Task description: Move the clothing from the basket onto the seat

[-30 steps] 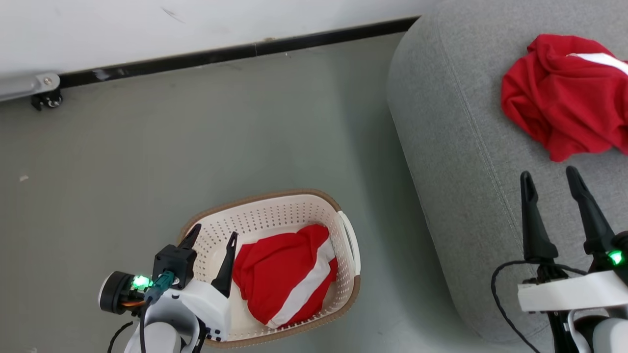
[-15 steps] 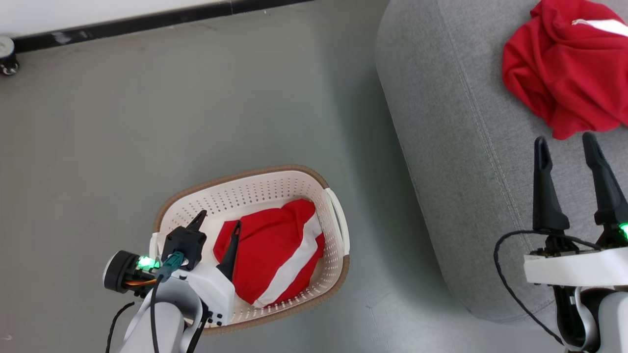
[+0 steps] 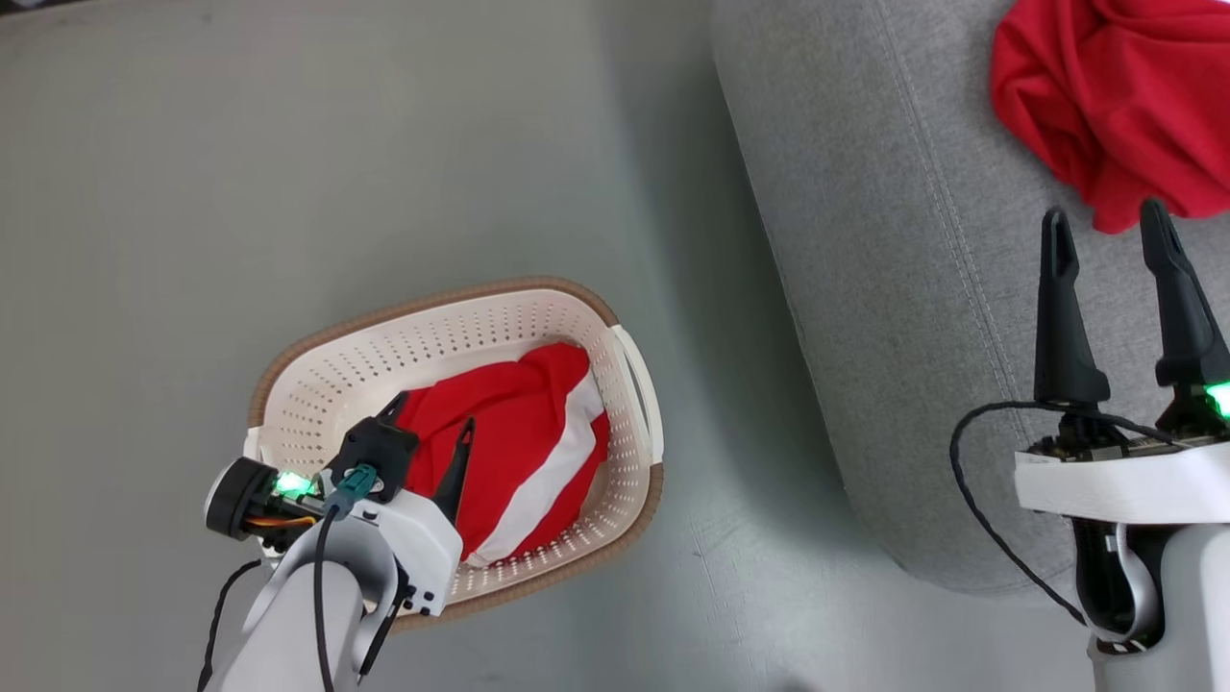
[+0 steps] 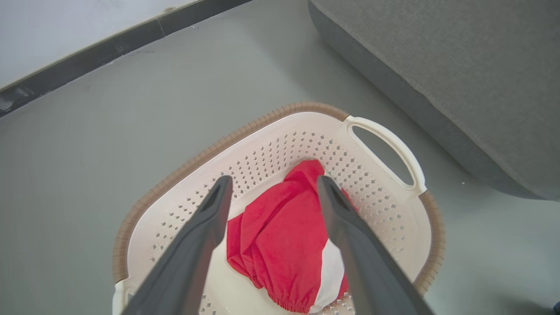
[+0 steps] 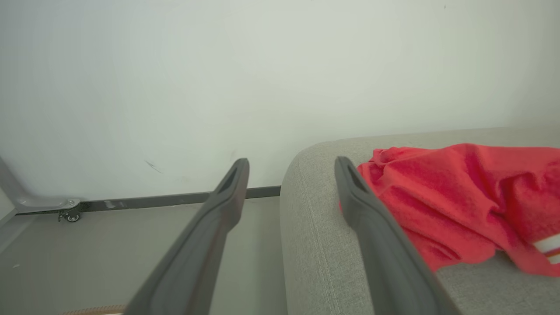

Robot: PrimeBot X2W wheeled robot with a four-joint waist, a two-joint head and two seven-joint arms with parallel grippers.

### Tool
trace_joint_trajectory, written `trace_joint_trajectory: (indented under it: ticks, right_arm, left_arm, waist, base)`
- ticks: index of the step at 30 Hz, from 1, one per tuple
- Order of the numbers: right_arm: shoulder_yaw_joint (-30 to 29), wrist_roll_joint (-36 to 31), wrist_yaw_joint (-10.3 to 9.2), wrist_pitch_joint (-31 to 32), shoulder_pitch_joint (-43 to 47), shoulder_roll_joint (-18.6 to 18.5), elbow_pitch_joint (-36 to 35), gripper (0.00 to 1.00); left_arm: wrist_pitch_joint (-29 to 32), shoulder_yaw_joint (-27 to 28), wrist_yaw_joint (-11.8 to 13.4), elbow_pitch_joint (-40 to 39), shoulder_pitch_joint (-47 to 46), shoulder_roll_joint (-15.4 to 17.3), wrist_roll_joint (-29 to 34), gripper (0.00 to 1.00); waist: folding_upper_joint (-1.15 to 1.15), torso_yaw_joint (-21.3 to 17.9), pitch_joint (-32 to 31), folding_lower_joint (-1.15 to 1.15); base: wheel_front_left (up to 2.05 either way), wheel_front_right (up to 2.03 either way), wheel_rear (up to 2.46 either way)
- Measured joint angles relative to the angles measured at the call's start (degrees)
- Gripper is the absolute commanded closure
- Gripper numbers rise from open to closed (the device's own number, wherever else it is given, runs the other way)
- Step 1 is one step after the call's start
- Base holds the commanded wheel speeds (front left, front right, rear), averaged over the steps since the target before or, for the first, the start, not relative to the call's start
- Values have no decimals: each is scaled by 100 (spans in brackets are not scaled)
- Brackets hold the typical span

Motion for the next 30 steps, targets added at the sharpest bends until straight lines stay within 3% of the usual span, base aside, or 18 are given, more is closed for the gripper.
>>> trace_joint_trajectory:
  ticks: [30]
  right_arm:
    - [355,108,0,-311,-892,-4,346,0]
  left_arm:
    - [34,-510,-152,1048,-751,98,469,0]
  waist:
    - [0,-347,1076,0]
  base:
    - [0,0,0]
